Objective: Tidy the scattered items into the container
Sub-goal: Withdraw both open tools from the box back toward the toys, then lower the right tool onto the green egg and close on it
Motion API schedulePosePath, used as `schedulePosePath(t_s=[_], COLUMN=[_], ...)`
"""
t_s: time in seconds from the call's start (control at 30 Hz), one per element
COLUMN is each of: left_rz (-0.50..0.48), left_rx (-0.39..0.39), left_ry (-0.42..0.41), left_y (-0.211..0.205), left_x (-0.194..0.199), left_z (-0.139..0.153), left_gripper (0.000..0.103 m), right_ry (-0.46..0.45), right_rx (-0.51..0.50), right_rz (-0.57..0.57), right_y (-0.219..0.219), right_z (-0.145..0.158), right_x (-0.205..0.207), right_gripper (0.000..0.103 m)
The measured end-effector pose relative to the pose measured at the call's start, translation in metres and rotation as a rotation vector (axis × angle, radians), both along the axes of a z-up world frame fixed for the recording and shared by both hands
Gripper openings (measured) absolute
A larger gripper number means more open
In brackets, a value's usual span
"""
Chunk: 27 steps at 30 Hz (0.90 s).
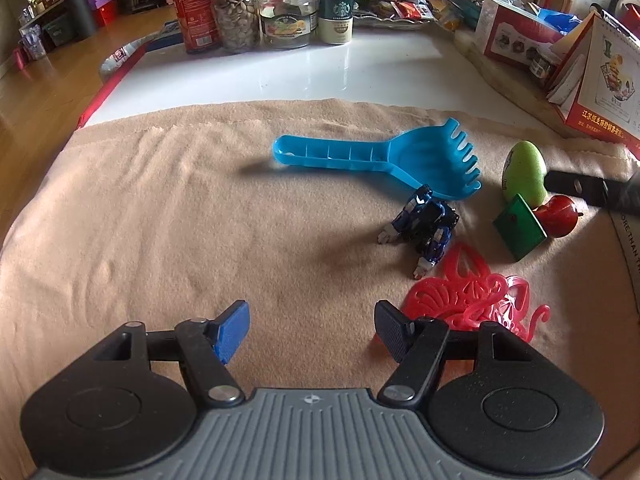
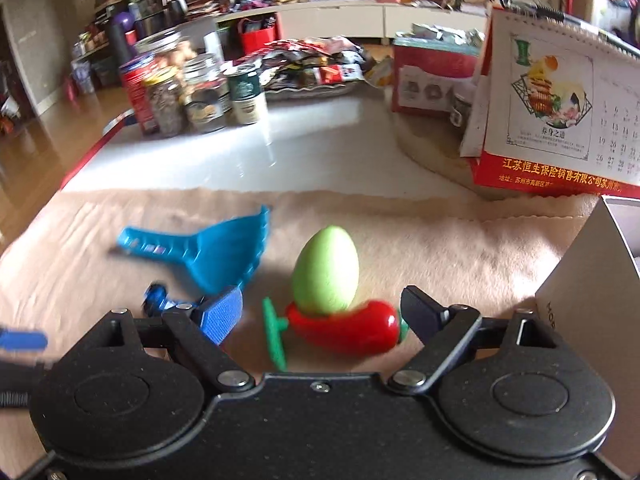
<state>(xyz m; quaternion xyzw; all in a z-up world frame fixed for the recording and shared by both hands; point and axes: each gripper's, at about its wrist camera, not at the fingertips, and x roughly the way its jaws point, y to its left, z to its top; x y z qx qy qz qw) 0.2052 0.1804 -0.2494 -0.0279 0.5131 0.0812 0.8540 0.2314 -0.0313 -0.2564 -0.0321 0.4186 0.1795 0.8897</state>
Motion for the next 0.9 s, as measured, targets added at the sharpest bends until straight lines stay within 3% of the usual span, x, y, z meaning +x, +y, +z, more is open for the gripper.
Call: schedulePosePath(t_s=[0.2,0.23,0.3,0.5,0.73,0.9], left_rz=[-0.021,-0.022,-0.029,-0.04,-0.052,-0.077], left_rx=[0.001,0.001,0.003,0.006,-0.007,-0.009], left_ry=[0.01,0.01,0.013,0.022,0.035,0.041], left_y=[-0.004,-0.004,-0.006,-0.008,-0.016,-0.023], left_x=[0.002,0.002,0.001,-0.001,-0.005,-0.007], left_z=[-0.002,-0.003,-0.003,-0.008,-0.017,-0.019], left_gripper=[0.07,0.07,0.07,0.07,0.07,0.07], right_ry=[0.068,0.082,0.121,0.127,0.072,0.089], right_rx=[-0.022,-0.034,-0.062,-0.055,-0.08,-0.082], right_rz=[-0.027,-0.026,-0.01,0.011,0.072,0.113], right_y=[0.015,0.018,0.025,0.02,0.008,0.002], right_z=[-0.02,-0.024,-0.034,-0.039,-0.039,-0.039], right_x=[0.033,0.036,0.04,0.027,-0.016,-0.041], right_gripper=[0.075,0.071,0.05,0.05,0.05,0.049])
